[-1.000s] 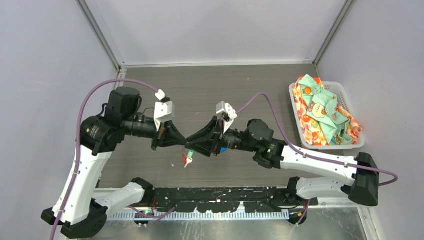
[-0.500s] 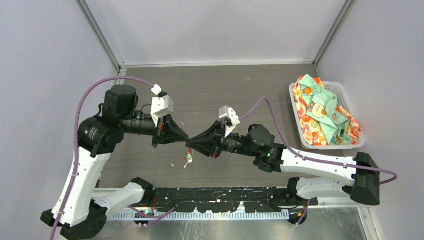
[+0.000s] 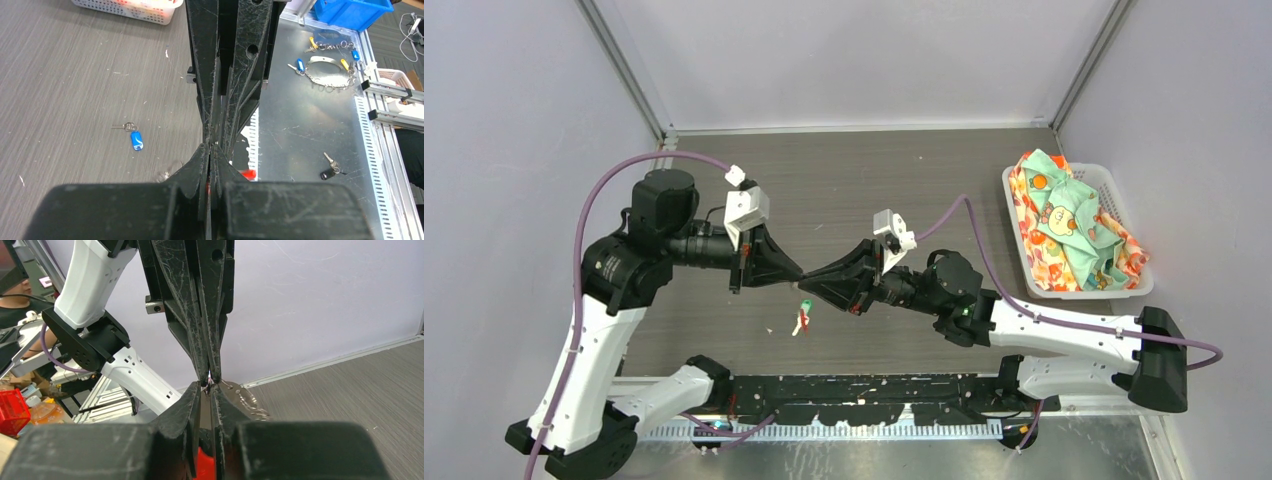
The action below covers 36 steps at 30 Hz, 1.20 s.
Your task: Put the keys on the keyring
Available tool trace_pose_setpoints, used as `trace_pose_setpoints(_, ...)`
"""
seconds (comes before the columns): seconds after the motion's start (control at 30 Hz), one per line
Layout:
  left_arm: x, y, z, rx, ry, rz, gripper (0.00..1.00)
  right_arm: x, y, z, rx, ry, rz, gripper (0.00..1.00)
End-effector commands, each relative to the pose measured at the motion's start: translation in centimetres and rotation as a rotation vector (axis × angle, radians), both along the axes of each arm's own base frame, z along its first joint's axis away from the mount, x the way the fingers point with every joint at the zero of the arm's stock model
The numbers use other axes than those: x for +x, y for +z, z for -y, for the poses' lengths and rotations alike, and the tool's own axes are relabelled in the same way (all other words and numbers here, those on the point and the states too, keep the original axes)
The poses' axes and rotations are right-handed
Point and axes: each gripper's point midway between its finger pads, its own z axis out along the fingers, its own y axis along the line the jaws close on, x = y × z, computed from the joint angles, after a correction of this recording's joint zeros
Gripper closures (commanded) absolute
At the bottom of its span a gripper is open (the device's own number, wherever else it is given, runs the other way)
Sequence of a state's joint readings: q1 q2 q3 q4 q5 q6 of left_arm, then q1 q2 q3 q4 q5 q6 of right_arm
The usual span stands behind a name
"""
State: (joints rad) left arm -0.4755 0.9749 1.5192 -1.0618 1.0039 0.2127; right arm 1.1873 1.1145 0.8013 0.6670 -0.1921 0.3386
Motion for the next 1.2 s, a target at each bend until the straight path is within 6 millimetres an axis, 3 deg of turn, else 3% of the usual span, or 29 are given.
trace_pose_setpoints(0.0, -1.0, 1.4, 0.3, -0.062, -0.04, 0.007, 1.0, 0.1, 2.8, 0.9, 0.092, -0.022, 0.035, 0.84)
trace_pose_setpoints(0.1, -1.2, 1.5, 0.4, -0.072, -0.049, -0.01, 1.0, 0.1, 3.1, 0.7, 0.101, -0.016, 0.035, 0.84)
trace_pose_setpoints(0.33, -1.4, 1.9, 0.8, -0.106, -0.055, -0.065, 1.0, -0.1, 4.4, 0.2, 0.138, 0.0, 0.051, 0.99)
trace_pose_setpoints(0.73, -1.9, 2.9, 1.6, -0.172, -0.089, -0.2, 1.0, -0.2, 5.3, 1.5, 0.165, -0.012, 0.009, 0.99)
trace_pose_setpoints(0.77, -1.9, 2.9, 1.6, -0.17, -0.089, -0.203, 0.94, -0.2, 5.5, 1.6, 0.171, -0.016, 0.002, 0.99)
trace_pose_setpoints(0.93, -2.3, 2.6, 1.1, -0.137, -0.087, -0.181, 0.43, -0.2, 5.8, 2.6, 0.176, -0.032, -0.006, 0.99)
trace_pose_setpoints(1.17, -2.2, 1.6, 0.1, -0.075, -0.038, -0.085, 0.38, -0.7, 5.6, 3.7, 0.169, -0.033, 0.003, 0.99)
